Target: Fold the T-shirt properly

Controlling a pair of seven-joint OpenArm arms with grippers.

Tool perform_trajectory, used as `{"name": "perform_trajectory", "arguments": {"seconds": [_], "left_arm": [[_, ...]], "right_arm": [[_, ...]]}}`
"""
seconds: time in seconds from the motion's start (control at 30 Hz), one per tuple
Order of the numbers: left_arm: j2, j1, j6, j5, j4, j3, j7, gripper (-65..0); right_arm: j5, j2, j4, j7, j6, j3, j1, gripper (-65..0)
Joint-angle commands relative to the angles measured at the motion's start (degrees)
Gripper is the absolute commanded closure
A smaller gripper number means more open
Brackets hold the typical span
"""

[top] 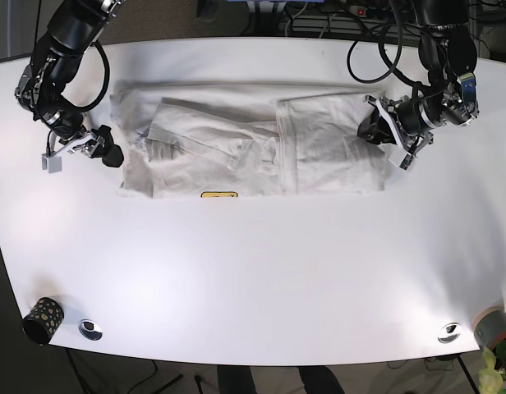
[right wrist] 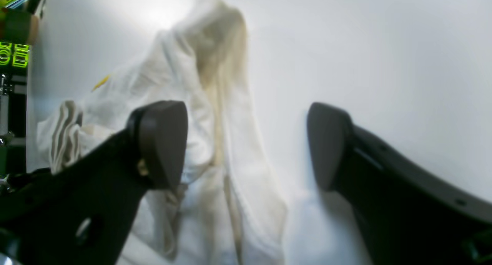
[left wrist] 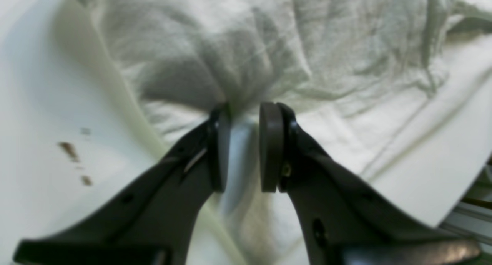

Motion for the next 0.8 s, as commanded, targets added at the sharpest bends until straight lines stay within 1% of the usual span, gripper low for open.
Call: {"name": "perform_trajectory", "arguments": {"seconds": [0.0, 0.07, 0.17, 0.3, 0.43, 0.6, 0.63, 0.67, 0.73, 0.77], "left_arm": [[-0.5, -0.1, 0.4, 0.8, 1.2, -0.2, 0.0, -11.8], [-0.6, -0.1, 0.4, 0.9, 1.2, -0.2, 0.1, -11.8], [-0.7, -0.1, 0.4, 1.1, 1.2, -0.2, 0.1, -11.8], [-0.6, -0.2, 0.4, 1.1, 1.2, -0.2, 0.1, -11.8], [-0.5, -0.4, 0.4, 1.2, 0.8, -0.2, 0.1, -11.8], [-0.5, -0.3, 0.4, 1.2, 0.8, -0.1, 0.1, -11.8], [-0.5, -0.3, 0.4, 1.2, 0.8, 0.0, 0.1, -11.8], [-0.5, -0.4, 0.4, 1.2, 0.8, 0.4, 0.1, -11.9], [-0.5, -0.5, 0.4, 1.2, 0.7, 1.5, 0.1, -11.9], [-0.5, -0.5, 0.4, 1.2, 0.7, 2.0, 0.1, -11.9]], "right_arm": [[0.1, -0.7, 0.9, -0.3, -0.08, -2.1, -0.4, -46.8], [0.1, -1.7, 3.1, -0.3, -0.08, -3.5, -1.0, -46.8], [0.0, -5.1, 8.1, -0.3, -0.25, -5.9, -2.7, -46.8], [-0.1, -7.6, 12.1, -0.3, -0.52, -7.2, -3.9, -46.8], [-0.4, -8.6, 12.2, -0.2, -0.52, -8.8, -4.0, -46.8], [-0.5, -8.7, 12.1, 0.1, -0.61, -8.8, -3.8, -46.3], [-0.5, -8.6, 12.1, 0.1, -0.61, -8.7, -3.7, -45.3], [-0.5, -8.5, 12.1, 0.1, -0.61, -8.7, -3.7, -42.6], [-0.5, -8.4, 12.1, 0.1, -0.61, -8.7, -3.6, -33.8], [-0.5, -8.4, 12.1, 0.1, -0.61, -8.8, -3.5, -26.0]]}}
